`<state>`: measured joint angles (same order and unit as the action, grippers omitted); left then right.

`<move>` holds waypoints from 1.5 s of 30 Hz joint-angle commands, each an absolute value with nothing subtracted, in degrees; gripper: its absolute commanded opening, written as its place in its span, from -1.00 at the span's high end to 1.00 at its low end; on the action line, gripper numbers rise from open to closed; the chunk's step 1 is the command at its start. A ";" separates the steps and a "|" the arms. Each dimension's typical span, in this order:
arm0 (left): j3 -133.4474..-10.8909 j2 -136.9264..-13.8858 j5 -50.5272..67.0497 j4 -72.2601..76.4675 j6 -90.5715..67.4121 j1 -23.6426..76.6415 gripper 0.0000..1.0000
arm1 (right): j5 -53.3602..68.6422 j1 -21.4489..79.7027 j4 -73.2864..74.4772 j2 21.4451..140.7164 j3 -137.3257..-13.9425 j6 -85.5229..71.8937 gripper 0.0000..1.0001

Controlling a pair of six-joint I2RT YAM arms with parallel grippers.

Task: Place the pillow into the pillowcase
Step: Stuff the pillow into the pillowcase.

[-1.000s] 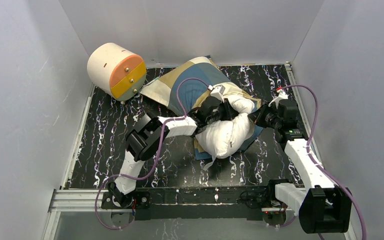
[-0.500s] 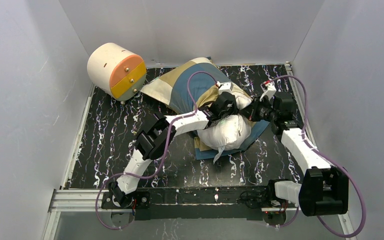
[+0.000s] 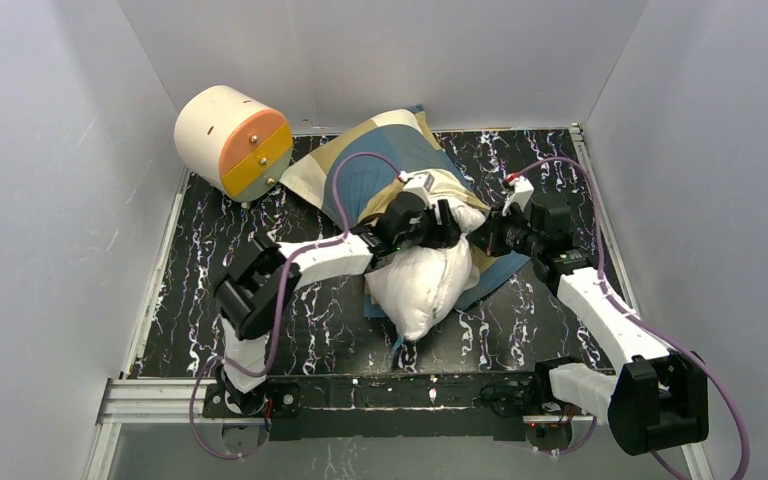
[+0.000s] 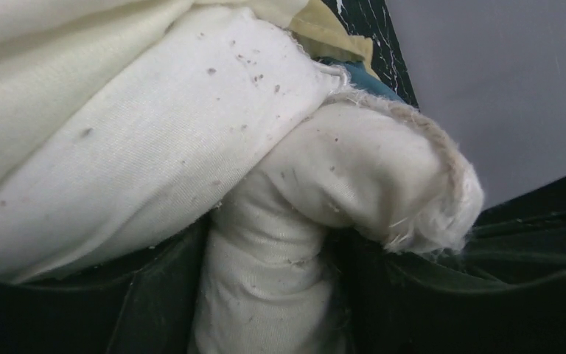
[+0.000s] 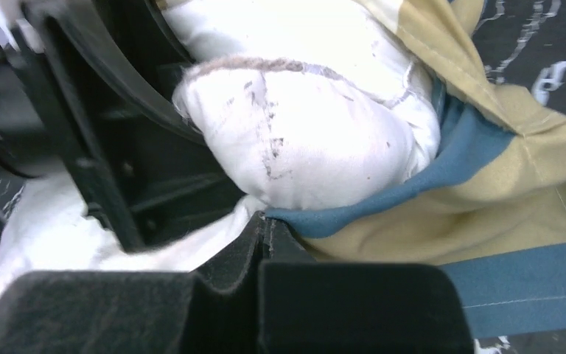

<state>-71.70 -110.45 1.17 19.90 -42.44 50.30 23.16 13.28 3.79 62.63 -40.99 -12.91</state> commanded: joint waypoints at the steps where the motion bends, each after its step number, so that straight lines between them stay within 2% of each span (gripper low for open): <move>1: -64.02 -105.46 8.55 0.51 -41.40 48.47 -0.27 | 26.67 14.03 -14.99 61.98 -37.62 -15.79 0.97; 8: -69.24 -97.44 10.42 -8.13 -39.63 47.77 -0.38 | 24.66 13.59 -17.76 62.74 -34.23 -17.05 0.97; 16: -78.36 -92.35 4.22 -18.39 -32.04 45.44 -0.46 | 25.02 12.83 -17.08 63.75 -36.30 -17.05 0.97; 23: -88.66 -98.49 6.23 -16.17 -22.82 45.43 -0.55 | 25.67 12.55 -16.16 63.68 -37.25 -16.63 0.97; 27: -90.76 -106.31 9.28 -11.60 -20.62 45.64 -0.71 | 26.00 12.45 -15.30 63.37 -38.20 -16.33 0.97; 31: -94.13 -114.65 10.90 -7.62 -19.34 46.34 -0.76 | 26.78 12.39 -14.51 64.06 -39.07 -15.87 0.97; 34: -96.71 -118.65 8.89 -7.03 -15.78 48.42 -0.86 | 27.18 12.37 -14.27 64.47 -39.05 -15.58 0.97; 35: -96.70 -119.59 8.49 -6.26 -15.21 48.83 -0.79 | 27.09 12.28 -14.32 64.57 -38.95 -15.60 0.97; 36: -96.65 -120.64 7.88 -5.91 -15.39 49.01 -0.58 | 26.58 12.30 -14.22 64.73 -39.06 -15.83 0.97; 37: -96.82 -122.06 6.04 -6.80 -15.84 49.08 -0.09 | 25.78 12.14 -13.71 64.77 -39.40 -15.99 0.97; 38: -96.65 -123.96 2.90 -10.40 -16.12 49.19 0.59 | 24.63 11.65 -13.00 64.66 -39.96 -16.37 0.97; 39: -95.12 -124.91 -1.58 -11.76 -16.01 49.45 0.83 | 23.33 10.66 -12.52 64.40 -40.67 -17.50 0.97; 41: -88.38 -125.77 -10.32 -13.92 -15.04 50.88 1.00 | 22.41 7.11 -11.84 63.47 -42.57 -20.70 0.97; 43: -80.94 -126.71 -16.67 -14.08 -15.60 52.03 1.00 | 23.35 1.68 -12.01 62.21 -45.06 -25.07 0.97; 45: -75.93 -128.71 -17.50 -14.69 -15.94 52.22 1.00 | 25.00 -2.25 -12.32 60.94 -47.88 -27.15 0.97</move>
<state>-89.30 -119.39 -5.02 1.65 -17.74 51.07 22.33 5.08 -0.82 66.28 -36.91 -20.29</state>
